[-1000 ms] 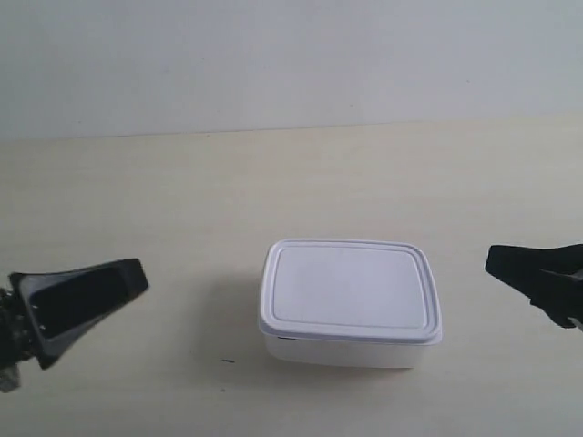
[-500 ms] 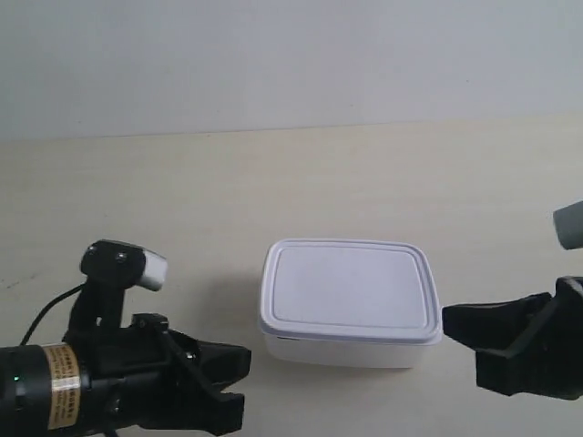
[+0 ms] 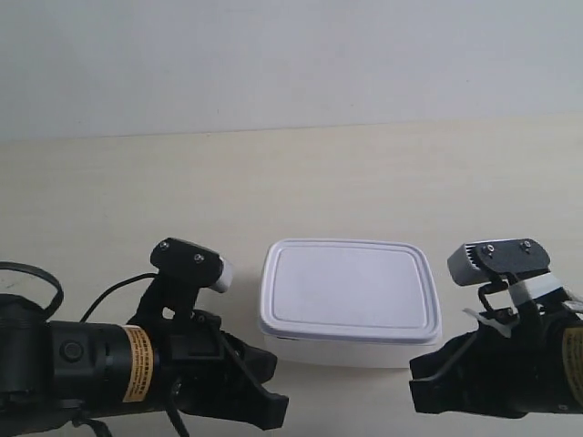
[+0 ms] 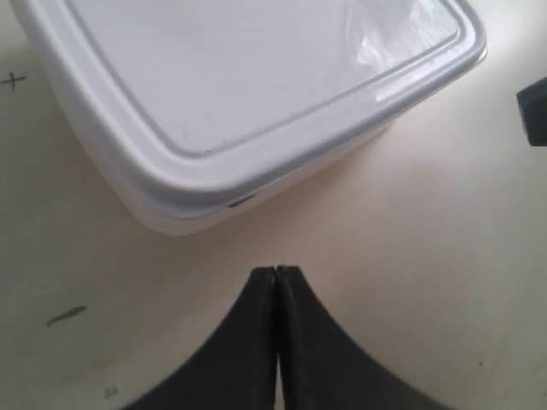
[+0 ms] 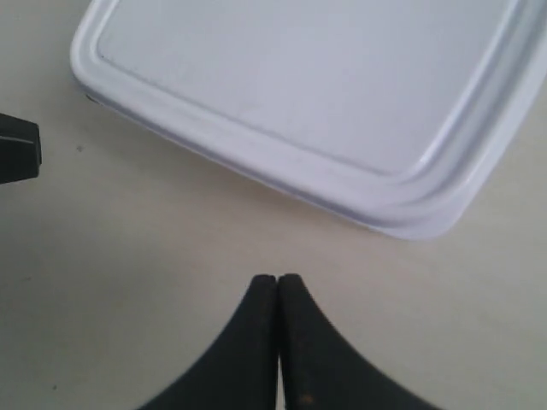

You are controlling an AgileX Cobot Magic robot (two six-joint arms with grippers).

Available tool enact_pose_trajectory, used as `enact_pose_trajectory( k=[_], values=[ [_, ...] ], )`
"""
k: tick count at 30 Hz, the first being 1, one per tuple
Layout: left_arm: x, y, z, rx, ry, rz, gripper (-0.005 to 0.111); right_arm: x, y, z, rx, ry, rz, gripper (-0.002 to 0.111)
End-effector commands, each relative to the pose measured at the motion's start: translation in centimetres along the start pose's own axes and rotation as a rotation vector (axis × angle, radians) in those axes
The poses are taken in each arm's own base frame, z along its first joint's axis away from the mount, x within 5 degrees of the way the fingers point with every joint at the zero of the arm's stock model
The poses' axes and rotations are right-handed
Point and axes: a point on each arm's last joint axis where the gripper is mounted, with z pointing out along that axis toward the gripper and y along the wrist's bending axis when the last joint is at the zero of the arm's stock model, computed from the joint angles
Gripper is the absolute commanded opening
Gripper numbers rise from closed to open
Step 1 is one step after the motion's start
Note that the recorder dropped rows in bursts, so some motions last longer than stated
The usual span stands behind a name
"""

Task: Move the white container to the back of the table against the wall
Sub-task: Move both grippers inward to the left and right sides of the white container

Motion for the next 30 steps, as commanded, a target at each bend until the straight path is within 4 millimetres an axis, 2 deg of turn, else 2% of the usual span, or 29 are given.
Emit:
enact_pose_trajectory(
  k=[1,13,17,26,30],
  values=[
    [-0.4,-0.2,0.9,-0.003,0.033,0.081,0.000,-0.9,-0.1,0.9,0.012,0.016,-0.033,0.000],
    [-1.7,0.0,2.4,-0.051,0.063,0.115,0.000,-2.5,-0.7,3.1,0.046,0.062,-0.056,0.000],
    [-1.9,0.3,3.5,-0.067,0.082,0.121,0.000,-3.1,-1.1,4.1,0.064,0.075,-0.050,0.000],
    [-4.1,0.7,4.2,-0.116,0.068,0.135,0.000,-3.6,-1.2,4.4,0.084,0.070,-0.058,0.000],
    [-4.2,0.8,4.3,-0.127,0.072,0.134,0.000,-3.7,-1.6,4.4,0.126,0.065,-0.053,0.000]
  ],
)
